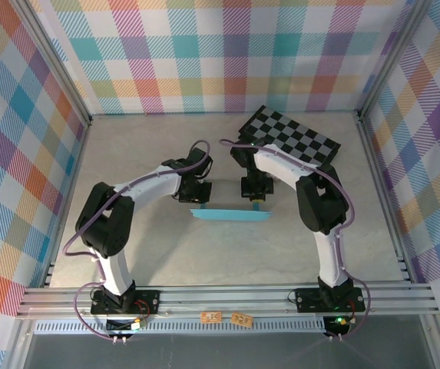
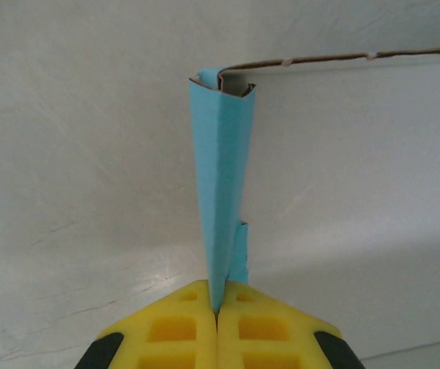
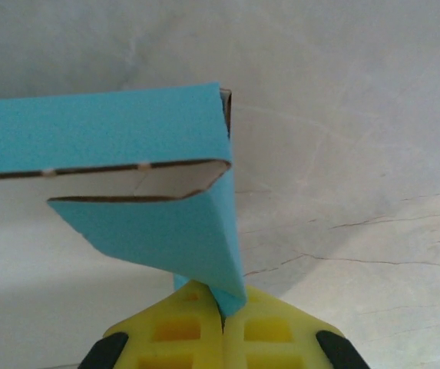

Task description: Fold the paper box

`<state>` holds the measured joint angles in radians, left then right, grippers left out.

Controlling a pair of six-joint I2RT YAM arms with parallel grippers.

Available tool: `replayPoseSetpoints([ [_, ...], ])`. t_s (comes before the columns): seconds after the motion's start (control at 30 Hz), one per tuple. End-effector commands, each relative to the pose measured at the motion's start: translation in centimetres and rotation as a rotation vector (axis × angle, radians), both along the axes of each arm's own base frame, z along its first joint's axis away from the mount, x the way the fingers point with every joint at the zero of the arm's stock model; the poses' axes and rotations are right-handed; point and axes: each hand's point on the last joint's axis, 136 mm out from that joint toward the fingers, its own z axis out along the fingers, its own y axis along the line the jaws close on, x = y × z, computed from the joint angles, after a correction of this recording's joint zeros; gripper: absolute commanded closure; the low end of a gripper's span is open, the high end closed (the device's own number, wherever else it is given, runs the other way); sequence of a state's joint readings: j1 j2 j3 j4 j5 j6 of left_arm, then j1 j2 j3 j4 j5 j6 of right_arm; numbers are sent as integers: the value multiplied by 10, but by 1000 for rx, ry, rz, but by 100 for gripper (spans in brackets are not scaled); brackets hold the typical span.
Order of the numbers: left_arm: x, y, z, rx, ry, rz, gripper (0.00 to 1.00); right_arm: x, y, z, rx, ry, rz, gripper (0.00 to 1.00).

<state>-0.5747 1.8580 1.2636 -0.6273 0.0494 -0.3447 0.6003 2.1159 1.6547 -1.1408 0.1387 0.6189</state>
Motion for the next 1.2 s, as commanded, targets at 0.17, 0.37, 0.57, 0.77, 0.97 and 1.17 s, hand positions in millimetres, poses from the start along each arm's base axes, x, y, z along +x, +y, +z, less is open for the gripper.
replayPoseSetpoints([
  [0.17,0,-16,-2,-12,51,-21,100,-14,15,-17,63,47,-68,92],
  [0.37,1,-14,-3,-6,48,-11,100,-24,16,-25,101,68,-93,85],
  [0.57,2,-15,-3,-9,46,-3,100,-27,13,-29,95,71,-107,89],
  [0.77,4,-13,-1,-1,39,10,100,-29,-9,-29,-33,42,-155,100],
  [0.97,9,-10,2,29,34,33,100,-31,-29,-23,-216,36,-163,100],
  [1.17,14,0,6,80,17,73,100,-28,-32,-16,-326,-23,-177,100],
])
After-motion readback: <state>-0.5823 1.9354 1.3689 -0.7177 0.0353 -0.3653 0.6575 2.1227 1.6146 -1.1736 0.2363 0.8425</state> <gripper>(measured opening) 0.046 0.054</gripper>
